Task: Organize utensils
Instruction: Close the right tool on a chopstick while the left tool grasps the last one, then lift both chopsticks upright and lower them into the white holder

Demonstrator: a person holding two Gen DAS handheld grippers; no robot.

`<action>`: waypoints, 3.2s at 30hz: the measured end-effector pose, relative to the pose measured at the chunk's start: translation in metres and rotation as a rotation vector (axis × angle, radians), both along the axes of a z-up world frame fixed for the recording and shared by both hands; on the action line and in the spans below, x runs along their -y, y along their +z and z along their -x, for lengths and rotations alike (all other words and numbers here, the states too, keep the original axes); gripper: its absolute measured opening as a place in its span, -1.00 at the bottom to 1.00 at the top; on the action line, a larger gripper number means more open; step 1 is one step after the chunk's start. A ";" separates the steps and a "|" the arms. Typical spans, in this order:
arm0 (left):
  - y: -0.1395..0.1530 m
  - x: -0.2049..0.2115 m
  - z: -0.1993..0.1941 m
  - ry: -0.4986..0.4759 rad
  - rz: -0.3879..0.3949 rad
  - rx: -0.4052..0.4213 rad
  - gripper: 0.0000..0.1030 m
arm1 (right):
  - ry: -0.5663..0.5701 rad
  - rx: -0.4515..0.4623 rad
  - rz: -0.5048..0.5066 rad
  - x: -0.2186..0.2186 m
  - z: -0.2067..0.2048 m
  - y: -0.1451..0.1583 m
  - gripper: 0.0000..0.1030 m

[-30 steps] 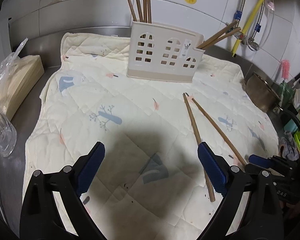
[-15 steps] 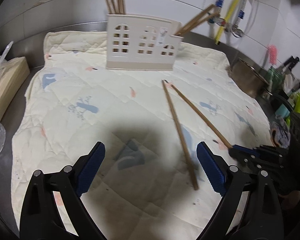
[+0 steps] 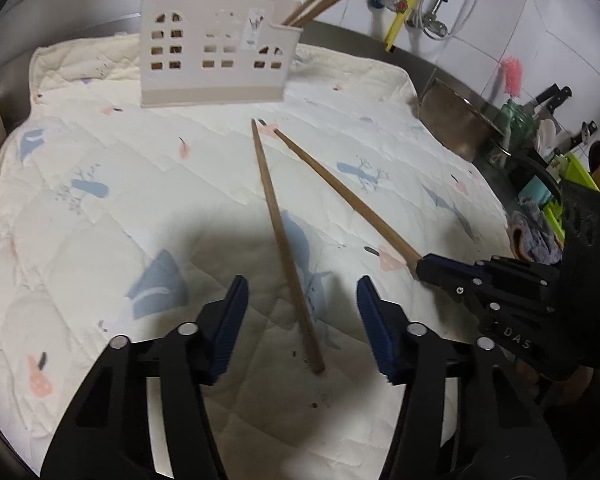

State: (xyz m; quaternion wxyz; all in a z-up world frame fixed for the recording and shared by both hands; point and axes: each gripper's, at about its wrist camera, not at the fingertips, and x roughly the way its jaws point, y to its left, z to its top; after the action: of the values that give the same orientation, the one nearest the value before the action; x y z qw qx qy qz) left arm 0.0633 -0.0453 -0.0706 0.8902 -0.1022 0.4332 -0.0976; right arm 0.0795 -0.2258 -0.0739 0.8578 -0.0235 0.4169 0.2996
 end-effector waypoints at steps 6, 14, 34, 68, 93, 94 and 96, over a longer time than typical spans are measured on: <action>-0.011 0.007 -0.007 -0.009 0.006 -0.038 -0.40 | -0.001 0.022 -0.020 0.003 0.001 0.008 -0.87; -0.015 0.008 -0.013 0.018 -0.039 -0.065 -0.67 | 0.003 0.054 -0.037 0.005 0.004 0.017 -0.87; 0.074 -0.022 -0.023 0.050 -0.161 0.146 -0.89 | 0.036 0.241 -0.081 0.002 -0.012 0.098 -0.87; 0.280 -0.064 -0.114 0.046 -0.230 0.529 -0.90 | 0.109 0.430 -0.072 -0.060 -0.145 0.266 -0.88; 0.204 -0.105 -0.185 0.143 -0.199 0.334 -0.89 | 0.098 0.287 0.003 -0.088 -0.201 0.202 -0.87; 0.202 -0.105 -0.186 0.143 -0.199 0.328 -0.89 | 0.097 0.285 0.003 -0.089 -0.201 0.201 -0.87; 0.199 -0.106 -0.186 0.143 -0.198 0.323 -0.89 | 0.094 0.280 0.002 -0.090 -0.202 0.199 -0.86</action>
State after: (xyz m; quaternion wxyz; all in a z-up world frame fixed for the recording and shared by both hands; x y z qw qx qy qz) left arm 0.2492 0.0606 0.1288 0.9584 -0.0277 0.2841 -0.0062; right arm 0.2817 -0.1362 0.1253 0.8926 -0.0854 0.2919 0.3328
